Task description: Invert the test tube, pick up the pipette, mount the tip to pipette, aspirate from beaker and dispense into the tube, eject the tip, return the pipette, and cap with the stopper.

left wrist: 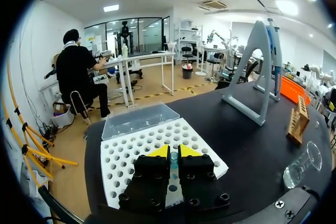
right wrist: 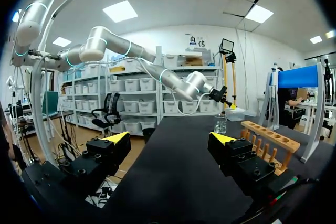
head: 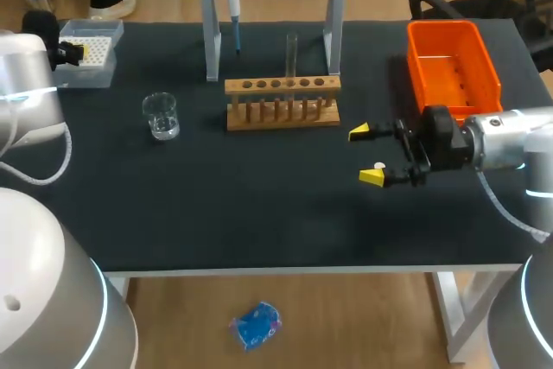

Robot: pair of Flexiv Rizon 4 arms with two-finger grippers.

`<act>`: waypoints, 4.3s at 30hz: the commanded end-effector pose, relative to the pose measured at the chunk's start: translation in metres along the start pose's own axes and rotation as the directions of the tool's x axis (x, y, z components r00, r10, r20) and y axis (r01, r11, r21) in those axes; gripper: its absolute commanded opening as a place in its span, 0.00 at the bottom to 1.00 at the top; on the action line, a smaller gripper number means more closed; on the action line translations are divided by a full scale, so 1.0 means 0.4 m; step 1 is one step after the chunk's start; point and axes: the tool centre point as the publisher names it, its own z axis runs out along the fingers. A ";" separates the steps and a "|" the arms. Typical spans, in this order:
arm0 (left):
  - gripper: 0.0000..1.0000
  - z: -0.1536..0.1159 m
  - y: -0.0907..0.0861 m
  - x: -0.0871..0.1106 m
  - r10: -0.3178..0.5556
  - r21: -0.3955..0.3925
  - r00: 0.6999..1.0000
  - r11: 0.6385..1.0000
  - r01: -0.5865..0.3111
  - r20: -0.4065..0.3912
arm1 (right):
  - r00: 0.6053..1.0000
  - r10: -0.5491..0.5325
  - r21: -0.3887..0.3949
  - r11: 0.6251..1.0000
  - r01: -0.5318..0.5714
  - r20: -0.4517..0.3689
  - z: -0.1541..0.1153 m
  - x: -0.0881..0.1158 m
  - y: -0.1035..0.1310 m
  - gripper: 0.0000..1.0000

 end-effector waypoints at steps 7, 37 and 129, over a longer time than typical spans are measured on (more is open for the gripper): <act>0.00 -0.009 0.001 0.000 -0.004 0.005 1.000 1.000 0.004 -0.006 | 1.000 -0.001 0.000 1.000 0.001 0.001 0.000 0.002 0.000 1.00; 0.00 -0.062 -0.076 0.000 0.052 0.029 0.998 0.998 -0.053 0.017 | 1.000 -0.001 0.000 1.000 0.001 0.001 0.000 0.002 0.000 1.00; 0.00 -0.365 -0.199 1.199 0.397 0.142 0.710 0.909 -0.392 -0.581 | 0.998 -0.052 0.038 0.998 0.053 -0.031 0.077 -0.022 0.004 1.00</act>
